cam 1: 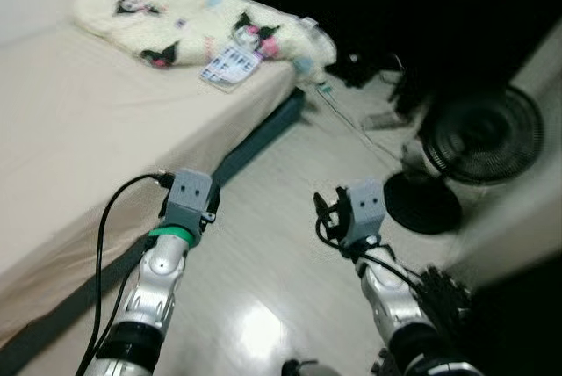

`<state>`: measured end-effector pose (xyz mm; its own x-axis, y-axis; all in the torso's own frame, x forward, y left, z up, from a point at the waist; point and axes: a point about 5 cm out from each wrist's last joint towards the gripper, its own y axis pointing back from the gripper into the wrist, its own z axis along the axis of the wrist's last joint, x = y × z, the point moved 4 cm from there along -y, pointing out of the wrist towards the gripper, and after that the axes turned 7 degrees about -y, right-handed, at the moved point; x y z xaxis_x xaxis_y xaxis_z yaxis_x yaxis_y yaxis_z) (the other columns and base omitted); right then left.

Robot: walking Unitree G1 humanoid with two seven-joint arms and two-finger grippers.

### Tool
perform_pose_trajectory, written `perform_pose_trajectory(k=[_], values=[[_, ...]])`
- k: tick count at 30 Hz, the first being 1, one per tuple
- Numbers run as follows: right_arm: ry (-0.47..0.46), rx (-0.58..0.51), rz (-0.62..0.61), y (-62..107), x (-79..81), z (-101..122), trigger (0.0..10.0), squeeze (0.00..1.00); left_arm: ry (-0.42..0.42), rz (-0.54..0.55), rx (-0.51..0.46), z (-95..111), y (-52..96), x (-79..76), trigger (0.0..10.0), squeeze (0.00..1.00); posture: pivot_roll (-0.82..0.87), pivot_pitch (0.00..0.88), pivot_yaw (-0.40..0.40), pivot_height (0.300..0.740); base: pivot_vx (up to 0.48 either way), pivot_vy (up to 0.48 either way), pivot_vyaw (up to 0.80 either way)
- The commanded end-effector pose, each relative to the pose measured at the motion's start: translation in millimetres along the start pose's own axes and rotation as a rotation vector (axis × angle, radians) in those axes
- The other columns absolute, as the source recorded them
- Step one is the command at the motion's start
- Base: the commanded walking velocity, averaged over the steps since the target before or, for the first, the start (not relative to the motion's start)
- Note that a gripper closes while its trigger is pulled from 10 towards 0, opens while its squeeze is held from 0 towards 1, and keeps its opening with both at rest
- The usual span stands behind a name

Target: Clean up the room

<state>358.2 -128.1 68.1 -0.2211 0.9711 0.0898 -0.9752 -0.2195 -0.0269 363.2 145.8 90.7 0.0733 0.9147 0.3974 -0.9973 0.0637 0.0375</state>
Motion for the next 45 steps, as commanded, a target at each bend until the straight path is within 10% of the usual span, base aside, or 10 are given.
perform_pose_trajectory(k=[1,45], values=[[-0.005,0.03,-0.024,2.8,-0.7,-7.7,10.0,0.0,-0.003,-0.011,0.025,-10.3,3.6,-0.4,10.0,0.0,0.05,0.056,0.02,0.74,0.0,0.0,-0.4],[0.006,0.0,-0.023,9.1,-0.8,-4.6,10.0,0.0,-0.008,-0.036,0.02,-11.3,1.9,-10.9,10.0,0.0,0.02,0.087,0.025,0.74,0.456,0.0,-0.19]])
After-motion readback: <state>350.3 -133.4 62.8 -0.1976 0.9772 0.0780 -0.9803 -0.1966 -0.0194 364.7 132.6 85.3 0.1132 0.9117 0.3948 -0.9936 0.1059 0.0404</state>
